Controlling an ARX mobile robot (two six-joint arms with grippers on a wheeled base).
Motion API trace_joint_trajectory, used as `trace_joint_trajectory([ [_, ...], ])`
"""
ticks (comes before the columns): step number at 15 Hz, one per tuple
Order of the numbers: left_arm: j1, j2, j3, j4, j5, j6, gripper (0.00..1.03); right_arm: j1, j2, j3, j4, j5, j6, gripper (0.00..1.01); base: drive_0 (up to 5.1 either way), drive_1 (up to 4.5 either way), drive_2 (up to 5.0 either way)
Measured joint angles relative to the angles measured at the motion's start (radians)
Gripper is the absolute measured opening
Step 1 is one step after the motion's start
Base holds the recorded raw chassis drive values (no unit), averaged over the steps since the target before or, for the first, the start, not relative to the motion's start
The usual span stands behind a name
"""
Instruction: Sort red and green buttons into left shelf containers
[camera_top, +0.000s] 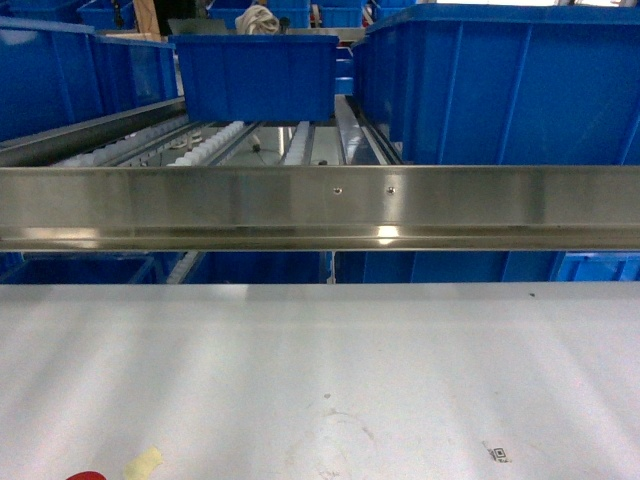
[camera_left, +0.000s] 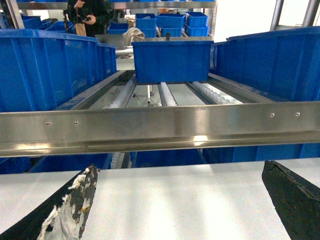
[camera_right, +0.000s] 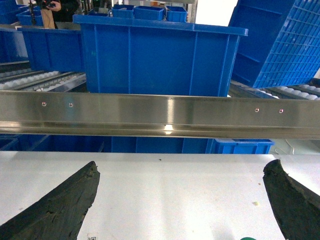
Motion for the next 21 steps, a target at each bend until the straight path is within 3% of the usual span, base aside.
trace_joint_trajectory([
  [10, 0.000, 0.000, 0.000, 0.000, 0.000, 0.000, 0.98, 0.000, 0.000, 0.000, 0.000, 0.000, 0.000, 0.98, 0.0, 0.00, 0.0],
  [11, 0.014, 0.000, 0.000, -0.003, 0.026, -0.001, 0.98, 0.001, 0.000, 0.000, 0.002, 0.002, 0.000, 0.98, 0.0, 0.00, 0.0],
  [12, 0.120, 0.012, -0.001, 0.016, 0.134, 0.005, 0.98, 0.070, 0.034, 0.000, 0.079, 0.088, -0.010, 0.98, 0.0, 0.00, 0.0],
  [14, 0.366, 0.196, -0.002, 0.185, 0.362, 0.025, 0.98, 0.283, 0.259, -0.002, 0.310, 0.298, -0.036, 0.98, 0.0, 0.00, 0.0],
  [15, 0.441, 0.332, -0.002, 0.304, 0.454, 0.034, 0.98, 0.330, 0.386, -0.002, 0.453, 0.384, -0.045, 0.98, 0.0, 0.00, 0.0],
  [16, 0.472, 0.484, -0.002, 0.444, 0.500, 0.042, 0.98, 0.333, 0.534, -0.002, 0.614, 0.431, -0.050, 0.98, 0.0, 0.00, 0.0],
  [17, 0.470, 0.648, -0.001, 0.566, 0.532, 0.045, 0.98, 0.325, 0.712, -0.003, 0.789, 0.472, -0.056, 0.98, 0.0, 0.00, 0.0],
  [20, 0.415, 1.008, 0.003, 0.742, 0.562, 0.027, 0.98, 0.220, 1.239, 0.002, 1.243, 0.484, -0.097, 0.98, 0.0, 0.00, 0.0],
  [21, 0.408, 1.072, 0.006, 0.786, 0.562, 0.021, 0.98, 0.190, 1.345, 0.019, 1.287, 0.479, -0.108, 0.98, 0.0, 0.00, 0.0],
])
